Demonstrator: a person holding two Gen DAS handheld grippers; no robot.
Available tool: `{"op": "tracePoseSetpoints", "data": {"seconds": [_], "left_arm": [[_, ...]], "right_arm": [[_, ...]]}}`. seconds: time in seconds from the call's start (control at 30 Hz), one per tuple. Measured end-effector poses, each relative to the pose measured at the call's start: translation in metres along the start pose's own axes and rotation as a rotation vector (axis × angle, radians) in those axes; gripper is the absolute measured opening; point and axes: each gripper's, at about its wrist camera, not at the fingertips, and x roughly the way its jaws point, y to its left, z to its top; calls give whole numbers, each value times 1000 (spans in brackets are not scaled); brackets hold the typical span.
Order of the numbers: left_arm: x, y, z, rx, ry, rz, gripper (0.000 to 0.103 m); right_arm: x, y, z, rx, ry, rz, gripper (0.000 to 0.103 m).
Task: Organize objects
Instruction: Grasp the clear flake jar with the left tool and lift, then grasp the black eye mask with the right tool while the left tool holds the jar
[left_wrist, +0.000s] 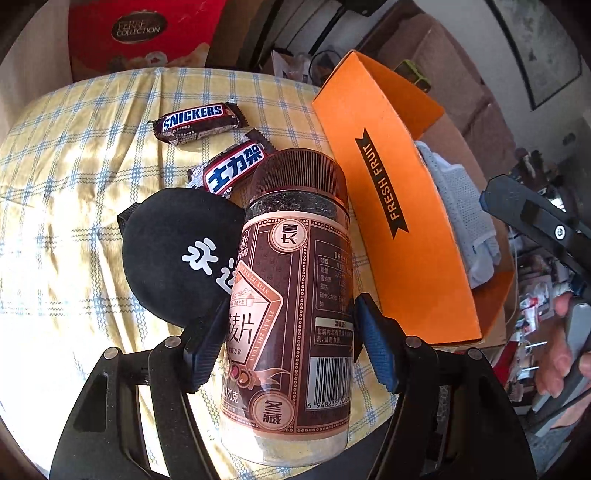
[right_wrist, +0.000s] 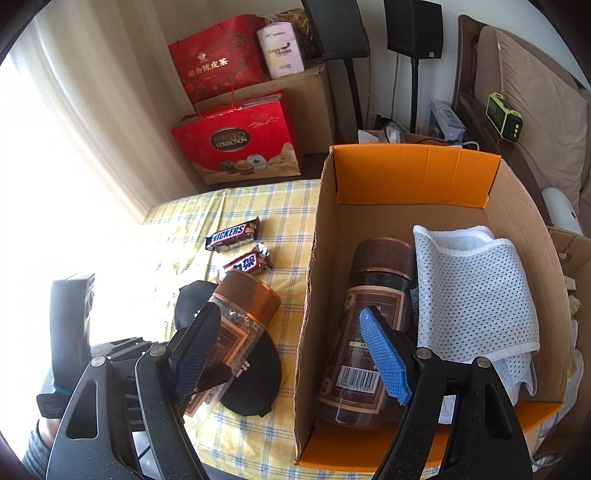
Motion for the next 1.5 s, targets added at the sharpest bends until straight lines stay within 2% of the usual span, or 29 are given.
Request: {"op": "tracePoseSetpoints", "data": {"seconds": [0.1,0.23,0.4,0.53,0.6,0.67,0.77,0.93,1.1,1.27,1.5], "left_arm": [[8,1,3,11,4,10,63],[-1,12,0,-18,-38,-46,62],[-31,29,-9,-59,-112,-90,62],[-61,47,-18,-96,-182,-122,62],[-72,55,-21,-108,-201,-115,62],[-81,65,-27,-125,-226,-110,62],[-89,81,-32,-161,-259,-110,62],[-95,95,-40,-183,-288,-63,62],[-101,107,-48,-208,-303,-65,62],[-107,115,-53,-222,-321,-61,62],[-110,119,-59,-225,-318,-59,62]], "right_arm": [[1,1,0,-3,2,-1,80],[2,2,-1,-7,5,-2,78],[3,6,-3,-26,7,-5,78],[7,17,-4,-47,15,10,74],[9,24,-6,-59,19,19,73],[12,32,-7,-74,27,29,66],[17,46,-11,-107,43,41,60],[32,69,-18,-161,71,51,60],[54,90,-28,-214,111,51,60],[82,110,-42,-296,152,-7,63],[115,112,-59,-300,211,-39,63]]}}
